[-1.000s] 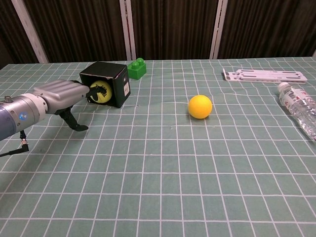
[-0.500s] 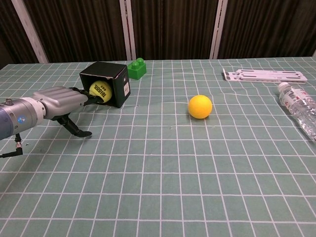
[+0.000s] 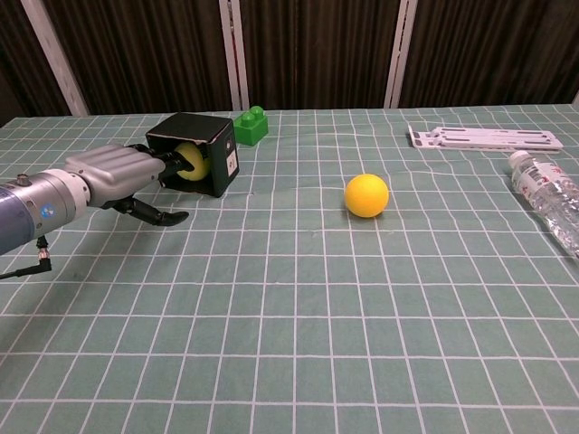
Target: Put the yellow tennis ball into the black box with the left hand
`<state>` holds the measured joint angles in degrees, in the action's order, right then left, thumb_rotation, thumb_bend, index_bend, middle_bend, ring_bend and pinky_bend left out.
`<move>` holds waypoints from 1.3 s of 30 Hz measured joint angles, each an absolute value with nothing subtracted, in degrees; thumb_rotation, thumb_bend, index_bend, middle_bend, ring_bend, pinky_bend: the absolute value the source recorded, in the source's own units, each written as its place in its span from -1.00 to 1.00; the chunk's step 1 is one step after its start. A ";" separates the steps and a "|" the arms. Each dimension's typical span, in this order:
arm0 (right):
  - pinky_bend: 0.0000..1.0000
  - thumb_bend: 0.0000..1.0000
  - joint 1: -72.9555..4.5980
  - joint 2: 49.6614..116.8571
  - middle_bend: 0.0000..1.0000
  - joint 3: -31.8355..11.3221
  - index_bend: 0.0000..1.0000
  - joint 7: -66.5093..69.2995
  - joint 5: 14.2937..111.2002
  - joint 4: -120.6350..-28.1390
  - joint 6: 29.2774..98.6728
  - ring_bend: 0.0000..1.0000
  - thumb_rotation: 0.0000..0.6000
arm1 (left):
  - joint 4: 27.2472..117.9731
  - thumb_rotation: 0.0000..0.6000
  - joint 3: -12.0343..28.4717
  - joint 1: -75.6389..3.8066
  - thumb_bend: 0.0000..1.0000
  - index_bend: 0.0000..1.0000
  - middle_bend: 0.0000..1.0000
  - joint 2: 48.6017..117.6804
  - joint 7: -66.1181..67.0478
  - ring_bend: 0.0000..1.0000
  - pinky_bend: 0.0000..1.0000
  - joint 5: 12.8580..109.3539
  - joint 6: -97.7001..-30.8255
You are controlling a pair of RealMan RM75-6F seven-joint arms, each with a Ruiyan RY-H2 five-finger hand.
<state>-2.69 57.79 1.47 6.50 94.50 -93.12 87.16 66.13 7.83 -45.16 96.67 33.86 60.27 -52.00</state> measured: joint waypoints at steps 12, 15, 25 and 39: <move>-1.00 -0.58 -2.96 58.33 -1.00 1.13 -1.00 5.54 93.78 -93.08 86.37 -1.00 1.00 | 69.25 -0.58 6.87 -44.32 -0.59 -1.00 -1.00 95.19 31.75 -1.00 -1.00 62.03 -52.17; -1.00 -0.58 -2.97 58.41 -1.00 1.21 -1.00 5.27 94.04 -93.11 86.37 -1.00 1.00 | 73.08 -0.52 6.07 -43.89 -0.62 -1.00 -1.00 93.16 31.61 -1.00 -1.00 62.72 -52.14; -1.00 -0.58 -2.87 58.39 -1.00 1.55 -1.00 3.84 93.99 -93.50 85.83 -1.00 1.00 | 84.83 -0.46 3.03 -41.06 -0.76 -1.00 -1.00 86.71 31.24 -1.00 -1.00 66.18 -55.28; -1.00 -0.58 -2.82 58.49 -1.00 0.61 -1.00 -0.58 90.69 -95.25 84.50 -1.00 1.00 | 101.46 -0.42 -8.73 -19.07 -0.81 -1.00 -1.00 74.08 27.49 -1.00 -1.00 84.44 -89.03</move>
<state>-2.82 58.49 0.61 -0.58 90.69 -95.25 84.50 101.46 -8.73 -19.07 74.08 27.49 84.44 -89.03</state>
